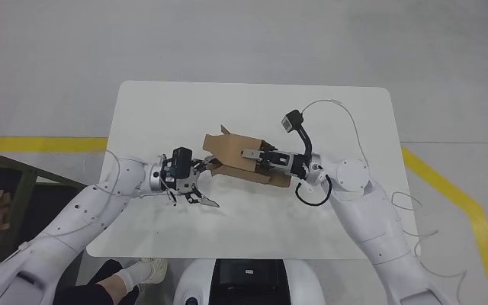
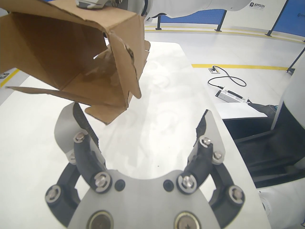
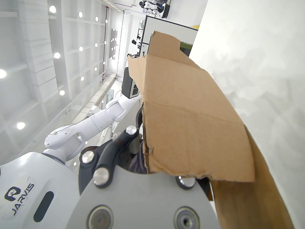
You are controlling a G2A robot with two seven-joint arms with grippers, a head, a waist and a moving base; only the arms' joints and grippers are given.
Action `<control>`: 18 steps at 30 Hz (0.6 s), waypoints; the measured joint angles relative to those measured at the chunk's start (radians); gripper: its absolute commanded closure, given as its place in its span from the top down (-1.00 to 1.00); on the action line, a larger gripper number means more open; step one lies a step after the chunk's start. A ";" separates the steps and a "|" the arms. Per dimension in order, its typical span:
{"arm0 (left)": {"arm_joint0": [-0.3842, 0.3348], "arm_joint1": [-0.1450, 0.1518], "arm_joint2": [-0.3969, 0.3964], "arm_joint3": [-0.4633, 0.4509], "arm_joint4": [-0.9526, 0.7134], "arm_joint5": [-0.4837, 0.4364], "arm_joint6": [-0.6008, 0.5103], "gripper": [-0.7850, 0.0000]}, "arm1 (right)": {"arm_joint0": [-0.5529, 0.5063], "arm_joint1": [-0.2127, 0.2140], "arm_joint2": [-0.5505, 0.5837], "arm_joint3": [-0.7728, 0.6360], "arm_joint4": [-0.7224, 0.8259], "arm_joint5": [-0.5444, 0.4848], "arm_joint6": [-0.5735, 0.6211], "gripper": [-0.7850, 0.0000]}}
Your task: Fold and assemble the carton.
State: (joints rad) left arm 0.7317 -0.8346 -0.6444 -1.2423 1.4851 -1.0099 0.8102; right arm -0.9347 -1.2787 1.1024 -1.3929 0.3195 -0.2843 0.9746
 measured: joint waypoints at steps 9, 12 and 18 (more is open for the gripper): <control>-0.005 0.014 0.006 -0.030 -0.027 0.007 0.007 1.00 | -0.001 0.002 -0.004 0.004 0.006 -0.004 0.003 -1.00; -0.008 0.015 0.011 -0.032 -0.038 0.009 0.009 1.00 | -0.002 0.002 -0.005 0.005 0.015 -0.007 0.008 -1.00; -0.018 0.013 0.025 -0.030 -0.064 0.007 0.007 1.00 | 0.001 0.003 -0.014 0.004 0.023 -0.010 0.021 -1.00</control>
State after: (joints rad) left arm 0.7138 -0.8211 -0.6198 -1.2721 1.4215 -1.0026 0.8176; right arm -0.9334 -1.2760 1.0881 -1.3888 0.3421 -0.2944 0.9954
